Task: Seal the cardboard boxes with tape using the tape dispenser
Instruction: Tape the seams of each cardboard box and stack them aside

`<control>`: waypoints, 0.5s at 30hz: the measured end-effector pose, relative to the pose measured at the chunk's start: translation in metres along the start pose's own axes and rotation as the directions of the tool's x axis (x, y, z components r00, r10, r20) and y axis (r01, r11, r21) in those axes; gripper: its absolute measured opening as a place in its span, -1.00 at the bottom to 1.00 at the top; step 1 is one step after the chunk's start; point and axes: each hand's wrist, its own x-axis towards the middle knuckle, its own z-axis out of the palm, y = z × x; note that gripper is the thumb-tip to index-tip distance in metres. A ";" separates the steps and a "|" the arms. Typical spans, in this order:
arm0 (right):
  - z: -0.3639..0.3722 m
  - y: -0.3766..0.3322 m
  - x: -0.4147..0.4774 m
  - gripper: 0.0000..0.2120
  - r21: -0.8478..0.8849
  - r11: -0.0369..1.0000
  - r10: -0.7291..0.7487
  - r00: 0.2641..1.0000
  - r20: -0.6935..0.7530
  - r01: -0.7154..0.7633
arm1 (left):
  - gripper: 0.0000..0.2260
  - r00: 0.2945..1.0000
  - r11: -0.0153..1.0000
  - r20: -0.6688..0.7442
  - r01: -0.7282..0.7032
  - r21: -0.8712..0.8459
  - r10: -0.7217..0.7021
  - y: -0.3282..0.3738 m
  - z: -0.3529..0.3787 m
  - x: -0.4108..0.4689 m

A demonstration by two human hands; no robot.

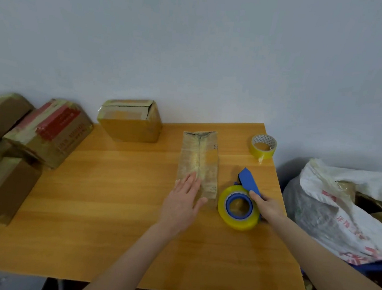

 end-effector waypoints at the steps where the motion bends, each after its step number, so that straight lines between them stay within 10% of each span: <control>1: -0.003 -0.002 -0.002 -0.50 -0.167 0.983 -0.086 0.996 -0.021 0.081 | -0.37 0.997 0.996 -0.068 0.027 -0.083 -0.033 -0.003 -0.002 -0.004; 3: -0.001 -0.015 -0.012 -0.47 -0.368 0.903 -0.258 0.965 -0.050 0.223 | -0.46 0.967 0.941 -0.168 0.134 -0.309 -0.193 -0.008 -0.006 -0.009; 7: 0.042 -0.052 -0.042 -0.29 -0.327 0.878 -0.347 0.935 0.065 0.349 | -0.32 0.880 0.608 0.085 0.389 -0.692 -0.467 -0.010 -0.003 0.012; 15: 0.090 -0.063 -0.032 -0.45 -0.412 0.871 -0.282 0.959 0.025 0.267 | -0.68 0.834 0.548 0.125 0.458 -0.700 -0.538 -0.012 0.000 0.043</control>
